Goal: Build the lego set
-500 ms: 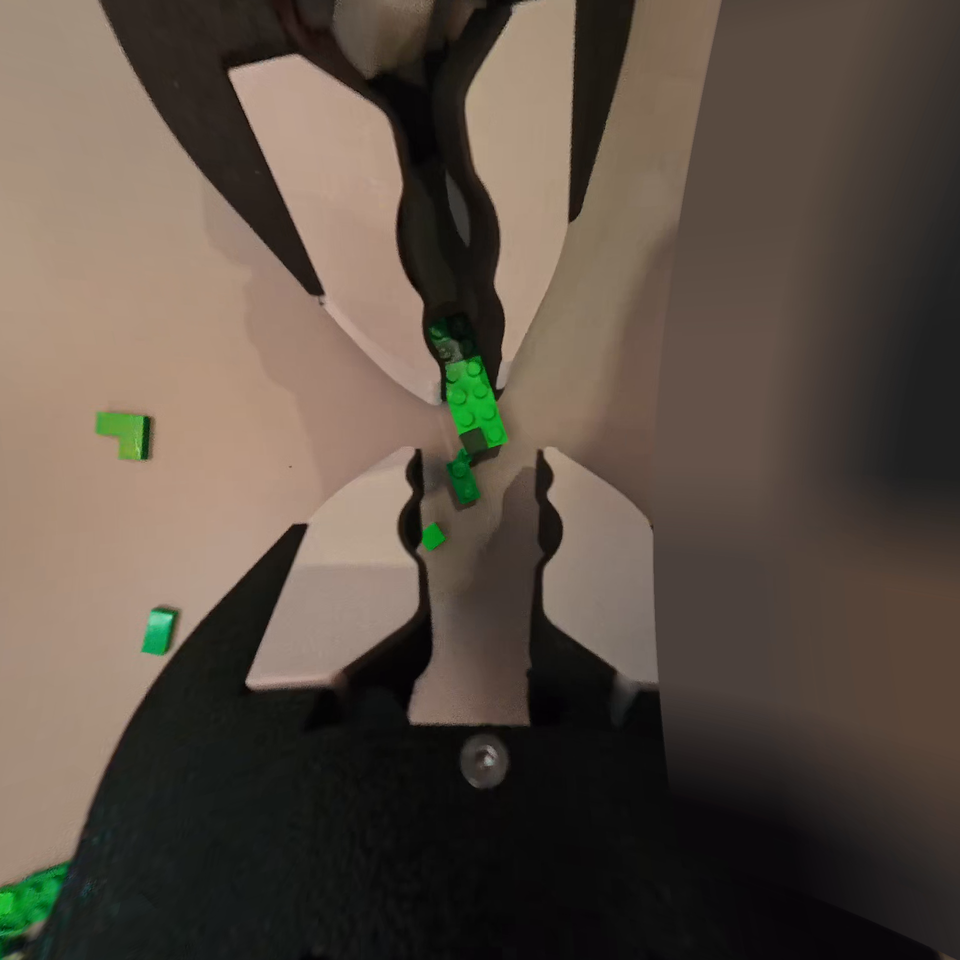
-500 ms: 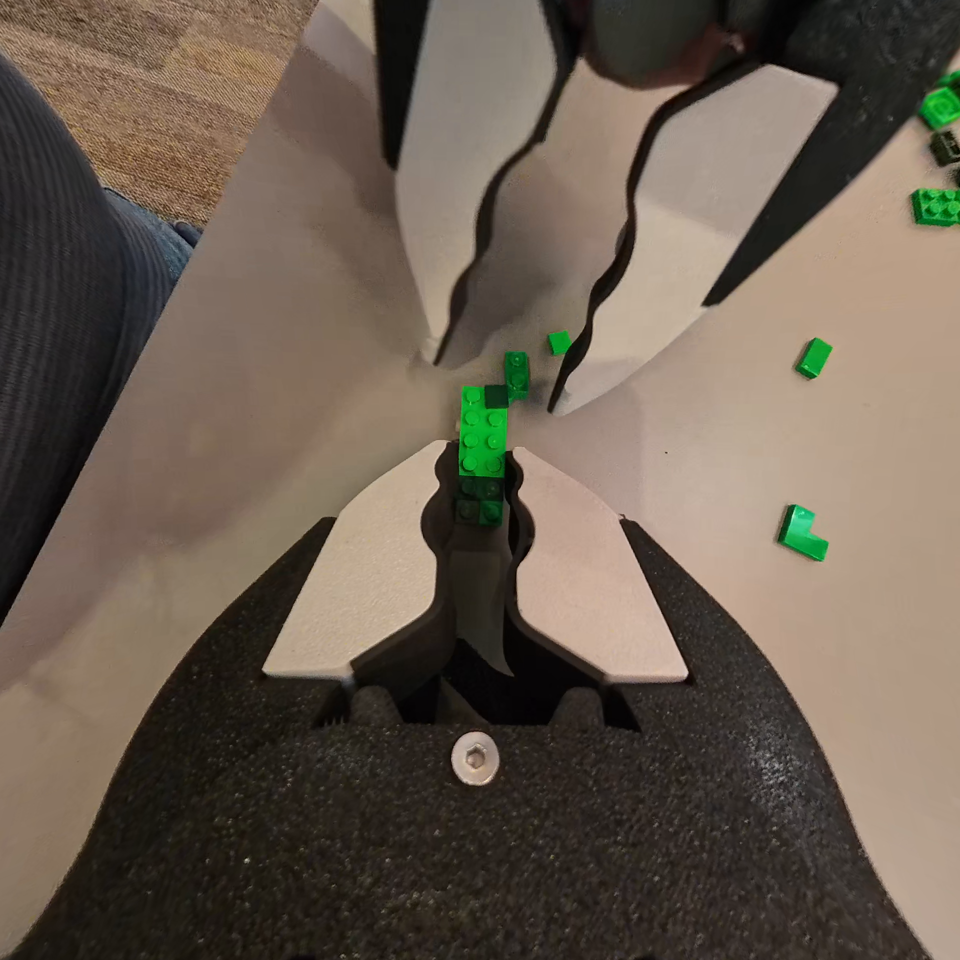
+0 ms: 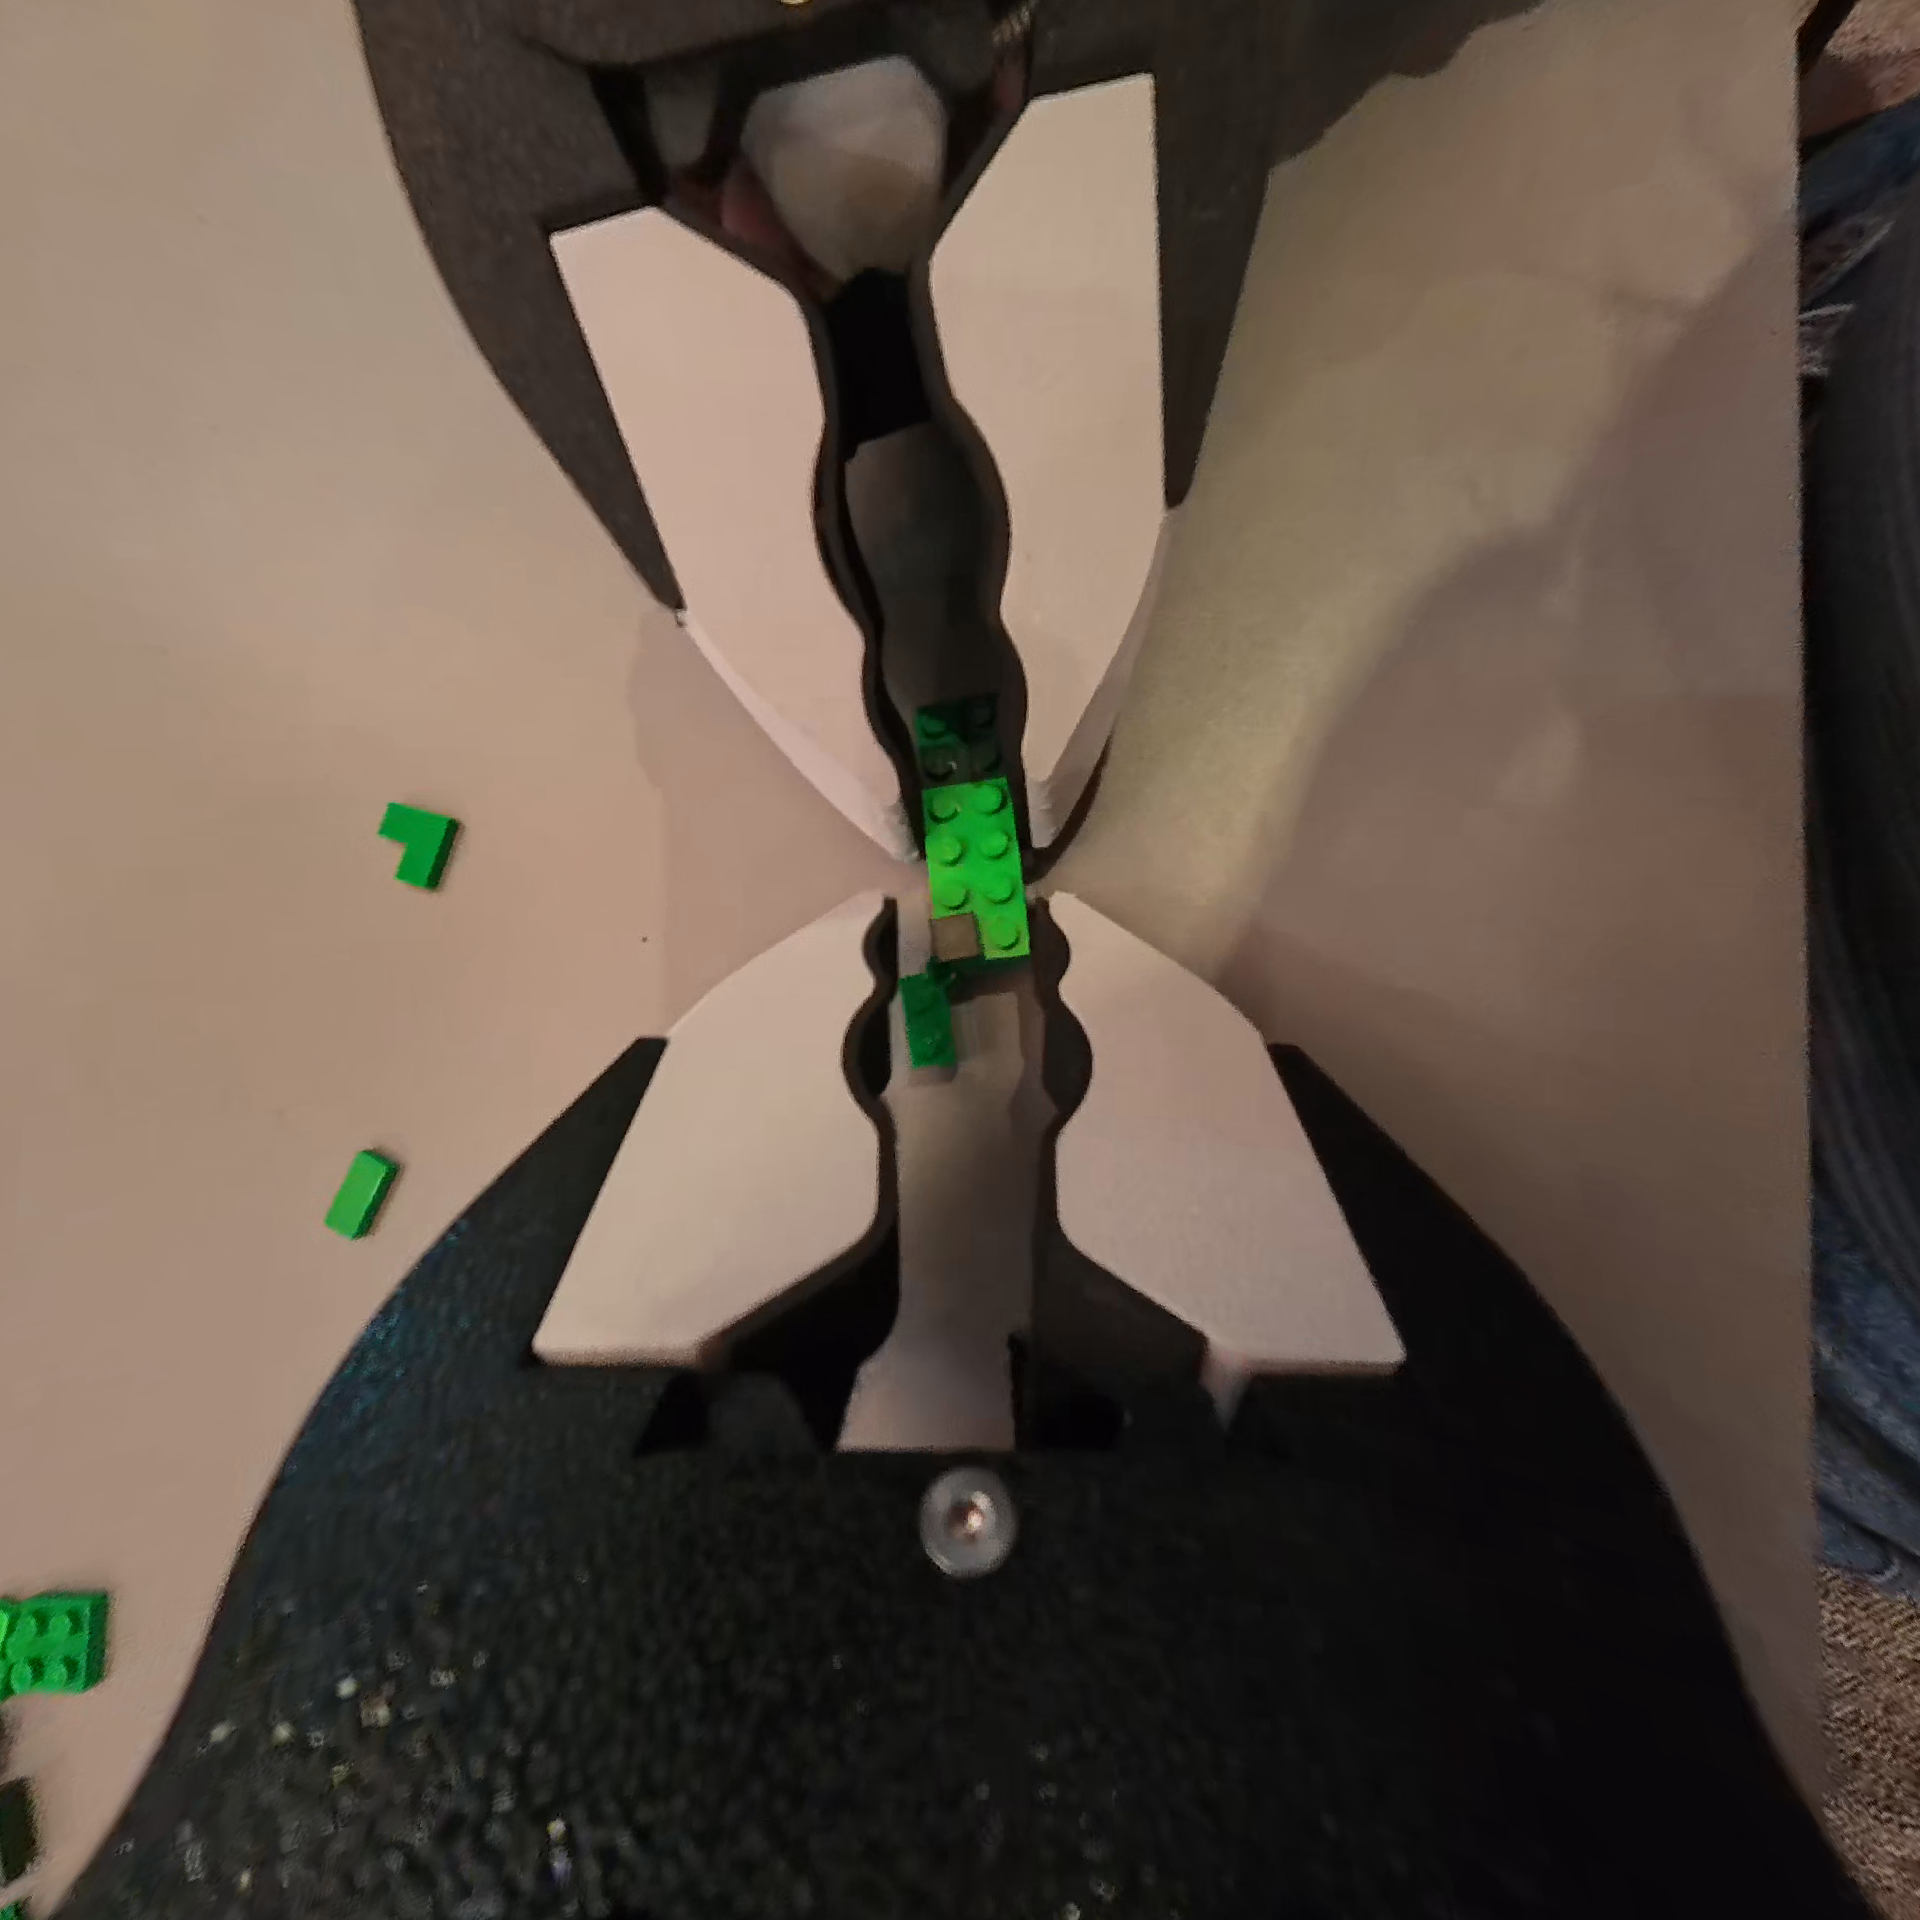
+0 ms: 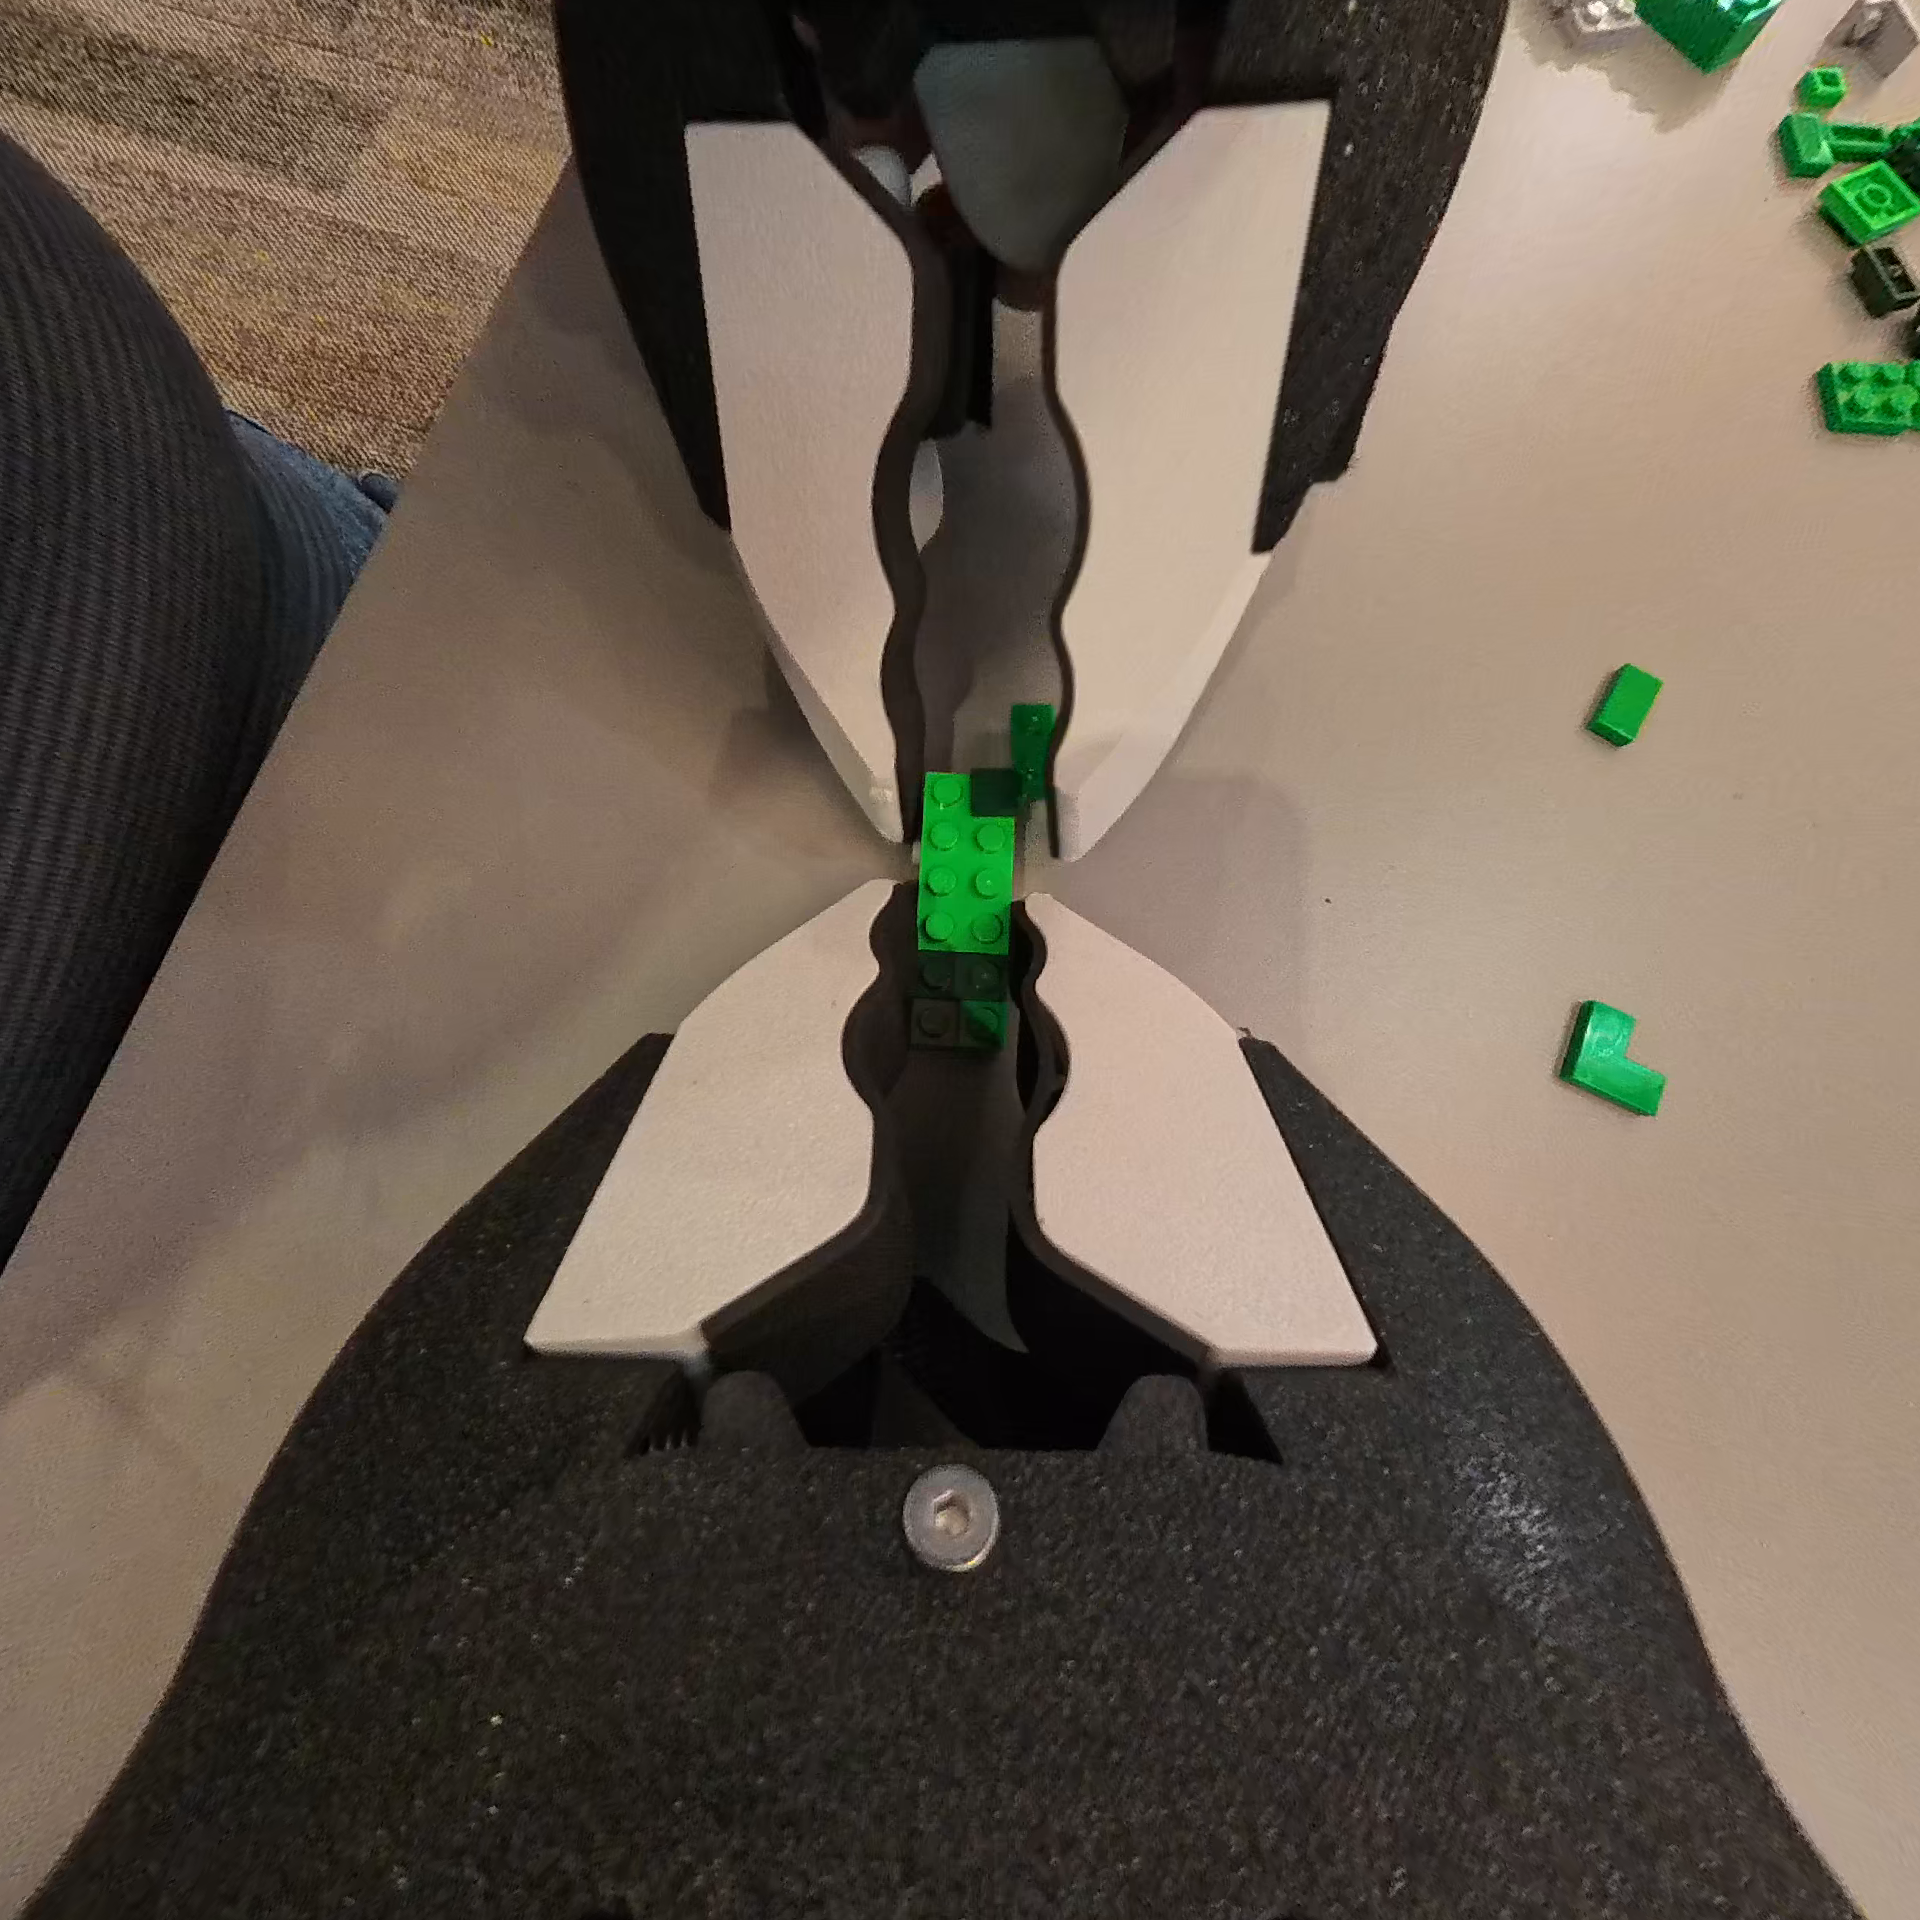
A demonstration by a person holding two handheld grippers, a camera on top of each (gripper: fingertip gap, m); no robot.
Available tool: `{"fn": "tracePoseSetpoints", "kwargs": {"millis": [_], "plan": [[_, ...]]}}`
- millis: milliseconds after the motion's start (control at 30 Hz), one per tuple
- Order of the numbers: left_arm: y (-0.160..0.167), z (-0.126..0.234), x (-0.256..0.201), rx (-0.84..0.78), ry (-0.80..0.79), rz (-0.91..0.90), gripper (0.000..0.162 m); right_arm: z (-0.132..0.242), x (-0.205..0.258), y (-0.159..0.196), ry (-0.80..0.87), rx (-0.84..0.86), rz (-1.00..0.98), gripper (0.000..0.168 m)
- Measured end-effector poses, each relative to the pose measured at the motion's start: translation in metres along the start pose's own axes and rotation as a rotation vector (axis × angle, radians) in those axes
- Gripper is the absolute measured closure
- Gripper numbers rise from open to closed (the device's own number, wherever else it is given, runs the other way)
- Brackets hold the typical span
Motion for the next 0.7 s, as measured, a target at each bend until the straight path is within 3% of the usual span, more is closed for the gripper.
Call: {"fn": "tracePoseSetpoints", "kwargs": {"millis": [700], "plan": [[0.0060,0.0067,-0.0039,-0.056,-0.032,0.017,0.145,0.0001,-0.0014,0.0005,0.006,-0.001,-0.009,0.152]]}}
Point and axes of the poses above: each gripper's, where its closed fingertips meet, z back along the fingers, y out of its underside, x = y × z across the jaws, the point moved 10 cm from there along z, back along the fingers, and after that the axes turned 5 degrees about z, right-handed, at the moved point
